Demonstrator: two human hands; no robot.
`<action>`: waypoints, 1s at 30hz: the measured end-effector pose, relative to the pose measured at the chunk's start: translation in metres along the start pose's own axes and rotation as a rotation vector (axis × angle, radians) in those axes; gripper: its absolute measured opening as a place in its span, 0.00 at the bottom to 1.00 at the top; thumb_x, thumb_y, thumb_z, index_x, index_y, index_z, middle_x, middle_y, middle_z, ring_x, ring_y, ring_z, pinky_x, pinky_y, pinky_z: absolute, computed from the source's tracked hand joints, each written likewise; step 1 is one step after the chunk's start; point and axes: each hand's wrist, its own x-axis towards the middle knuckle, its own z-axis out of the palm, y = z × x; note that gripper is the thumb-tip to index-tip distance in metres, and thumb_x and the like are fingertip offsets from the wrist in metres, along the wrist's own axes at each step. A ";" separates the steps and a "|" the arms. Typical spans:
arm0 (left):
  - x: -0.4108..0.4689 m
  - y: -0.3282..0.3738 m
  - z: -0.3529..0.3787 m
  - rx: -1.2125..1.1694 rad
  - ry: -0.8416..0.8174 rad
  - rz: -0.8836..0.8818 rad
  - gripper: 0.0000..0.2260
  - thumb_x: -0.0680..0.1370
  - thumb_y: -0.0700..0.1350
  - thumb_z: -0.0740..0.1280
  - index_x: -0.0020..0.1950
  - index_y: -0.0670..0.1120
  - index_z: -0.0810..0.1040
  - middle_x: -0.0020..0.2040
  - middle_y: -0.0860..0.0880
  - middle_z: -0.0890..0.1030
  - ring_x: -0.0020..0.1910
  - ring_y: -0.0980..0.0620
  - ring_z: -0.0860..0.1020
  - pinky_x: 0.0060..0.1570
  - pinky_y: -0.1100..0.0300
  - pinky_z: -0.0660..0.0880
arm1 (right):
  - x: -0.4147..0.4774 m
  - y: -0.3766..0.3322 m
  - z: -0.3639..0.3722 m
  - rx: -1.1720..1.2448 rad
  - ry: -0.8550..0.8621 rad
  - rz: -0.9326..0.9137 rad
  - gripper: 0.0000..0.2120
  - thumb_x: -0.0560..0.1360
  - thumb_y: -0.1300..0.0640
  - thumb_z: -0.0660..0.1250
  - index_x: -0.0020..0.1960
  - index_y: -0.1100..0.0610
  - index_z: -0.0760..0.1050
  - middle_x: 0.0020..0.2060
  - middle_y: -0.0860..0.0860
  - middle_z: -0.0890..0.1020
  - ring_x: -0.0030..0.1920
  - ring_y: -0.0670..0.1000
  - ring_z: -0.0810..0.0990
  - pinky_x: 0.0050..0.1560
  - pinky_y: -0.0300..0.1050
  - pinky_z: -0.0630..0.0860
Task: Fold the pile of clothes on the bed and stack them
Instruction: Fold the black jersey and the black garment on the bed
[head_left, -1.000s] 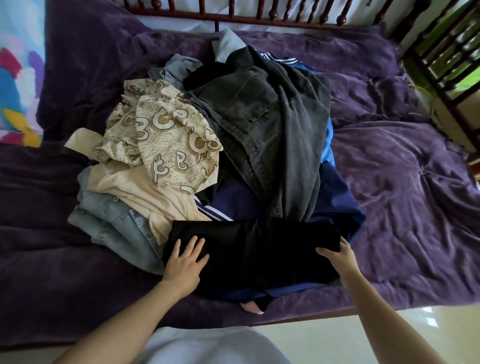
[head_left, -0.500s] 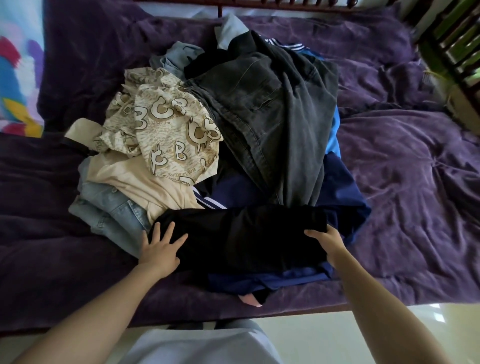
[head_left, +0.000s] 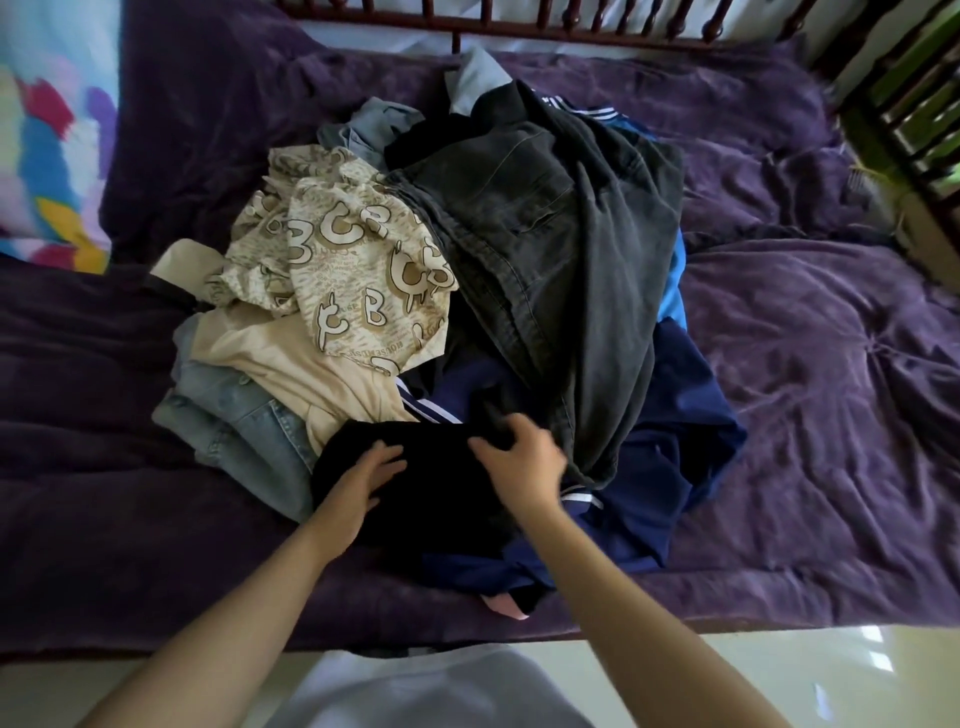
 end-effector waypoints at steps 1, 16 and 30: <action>0.001 0.004 -0.005 -0.169 0.004 -0.049 0.20 0.80 0.59 0.49 0.60 0.51 0.74 0.55 0.47 0.79 0.53 0.50 0.75 0.57 0.52 0.65 | -0.004 -0.013 0.015 0.000 -0.112 -0.052 0.15 0.72 0.50 0.69 0.56 0.54 0.77 0.52 0.53 0.82 0.57 0.56 0.77 0.60 0.49 0.70; 0.006 0.000 -0.026 0.216 0.426 0.244 0.23 0.73 0.30 0.64 0.67 0.43 0.71 0.60 0.47 0.76 0.60 0.49 0.74 0.63 0.55 0.70 | -0.029 0.059 0.074 -0.394 -0.396 -0.188 0.31 0.76 0.55 0.60 0.76 0.47 0.52 0.76 0.50 0.53 0.72 0.57 0.60 0.69 0.49 0.62; -0.015 -0.054 -0.055 1.570 0.211 1.039 0.17 0.69 0.43 0.63 0.56 0.43 0.80 0.57 0.43 0.81 0.62 0.45 0.71 0.59 0.49 0.68 | -0.048 0.032 0.115 -0.211 -0.618 -0.457 0.29 0.72 0.67 0.57 0.72 0.56 0.63 0.71 0.52 0.68 0.71 0.56 0.64 0.68 0.45 0.60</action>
